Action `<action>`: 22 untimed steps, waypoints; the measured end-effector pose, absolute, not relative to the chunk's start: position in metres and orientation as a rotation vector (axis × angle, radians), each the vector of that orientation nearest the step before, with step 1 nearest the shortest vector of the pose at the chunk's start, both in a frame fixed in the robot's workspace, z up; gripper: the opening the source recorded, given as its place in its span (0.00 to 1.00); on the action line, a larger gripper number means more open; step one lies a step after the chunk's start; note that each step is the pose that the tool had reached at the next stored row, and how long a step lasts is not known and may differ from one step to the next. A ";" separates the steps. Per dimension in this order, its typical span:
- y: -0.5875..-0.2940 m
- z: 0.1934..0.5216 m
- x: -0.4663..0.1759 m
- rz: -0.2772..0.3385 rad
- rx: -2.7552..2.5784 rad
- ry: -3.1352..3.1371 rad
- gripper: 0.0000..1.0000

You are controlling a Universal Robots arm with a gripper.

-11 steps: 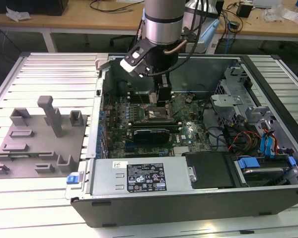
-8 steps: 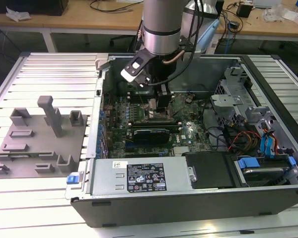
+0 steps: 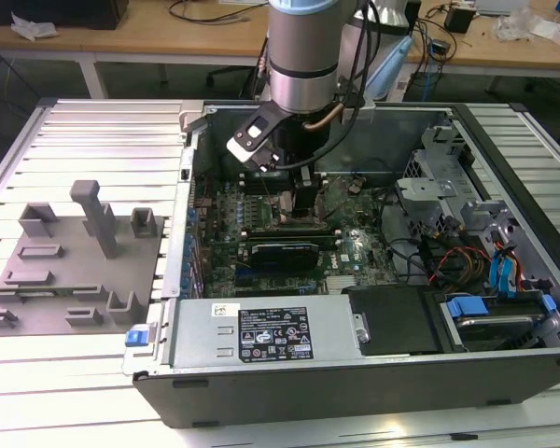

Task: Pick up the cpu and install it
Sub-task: 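Place the cpu into insertion slot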

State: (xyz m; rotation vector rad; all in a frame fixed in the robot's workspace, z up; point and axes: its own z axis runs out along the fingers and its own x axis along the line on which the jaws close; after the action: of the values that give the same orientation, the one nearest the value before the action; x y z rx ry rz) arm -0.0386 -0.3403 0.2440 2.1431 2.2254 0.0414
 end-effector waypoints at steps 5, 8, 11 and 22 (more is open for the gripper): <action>-0.339 0.240 -0.039 0.040 2.165 2.204 0.55; -0.336 0.238 -0.039 0.040 2.176 2.193 0.55; -0.335 0.237 -0.038 0.040 2.179 2.189 0.55; -0.321 0.222 -0.037 0.040 2.180 2.188 0.55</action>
State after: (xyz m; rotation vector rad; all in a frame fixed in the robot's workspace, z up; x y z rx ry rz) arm -0.0366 -0.3210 0.2224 2.1804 2.1884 0.0400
